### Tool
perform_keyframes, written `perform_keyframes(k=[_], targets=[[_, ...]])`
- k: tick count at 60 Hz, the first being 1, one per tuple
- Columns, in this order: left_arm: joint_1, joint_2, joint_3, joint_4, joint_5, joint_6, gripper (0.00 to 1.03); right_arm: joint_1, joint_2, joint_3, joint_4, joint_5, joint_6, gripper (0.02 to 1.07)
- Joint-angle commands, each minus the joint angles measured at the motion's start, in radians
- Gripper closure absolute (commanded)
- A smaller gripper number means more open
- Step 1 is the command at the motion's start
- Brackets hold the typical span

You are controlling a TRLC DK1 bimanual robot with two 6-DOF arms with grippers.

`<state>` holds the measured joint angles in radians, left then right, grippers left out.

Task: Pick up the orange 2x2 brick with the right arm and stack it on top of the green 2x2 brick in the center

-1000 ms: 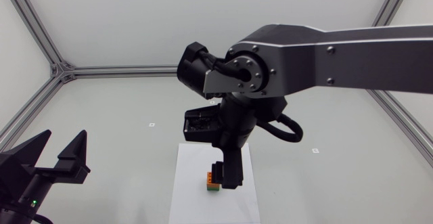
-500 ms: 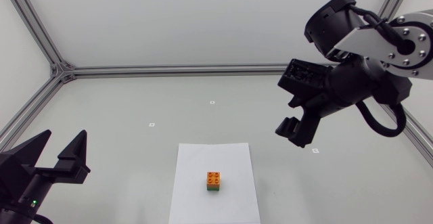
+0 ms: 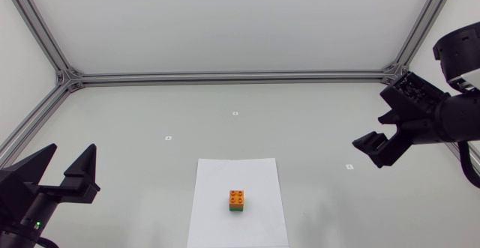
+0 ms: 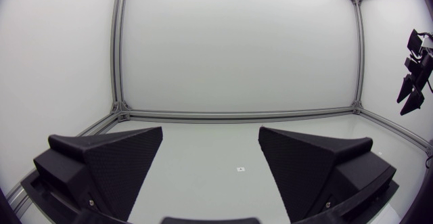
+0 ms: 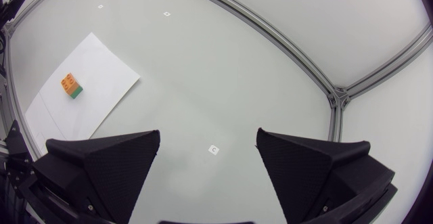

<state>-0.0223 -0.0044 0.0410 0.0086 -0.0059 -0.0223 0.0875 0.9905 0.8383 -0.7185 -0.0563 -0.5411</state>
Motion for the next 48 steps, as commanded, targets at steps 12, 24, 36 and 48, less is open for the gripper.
perform_keyframes(k=[12, 24, 36, 48], targets=[[0.002, -0.008, -0.041, -0.013, 0.004, 0.013, 0.04, -0.092, -0.21, -0.15, 0.082, -0.005, -0.007, 0.06], [0.002, -0.008, -0.041, -0.015, 0.004, 0.013, 0.04, -0.112, -0.337, -0.254, 0.113, -0.004, -0.042, 0.06], [0.002, -0.008, -0.041, -0.015, 0.004, 0.013, 0.04, -0.127, -0.498, -0.377, 0.182, -0.005, -0.068, 0.06], [0.002, -0.008, -0.041, -0.015, 0.004, 0.013, 0.04, -0.138, -0.65, -0.522, 0.317, 0.013, -0.013, 0.06]])
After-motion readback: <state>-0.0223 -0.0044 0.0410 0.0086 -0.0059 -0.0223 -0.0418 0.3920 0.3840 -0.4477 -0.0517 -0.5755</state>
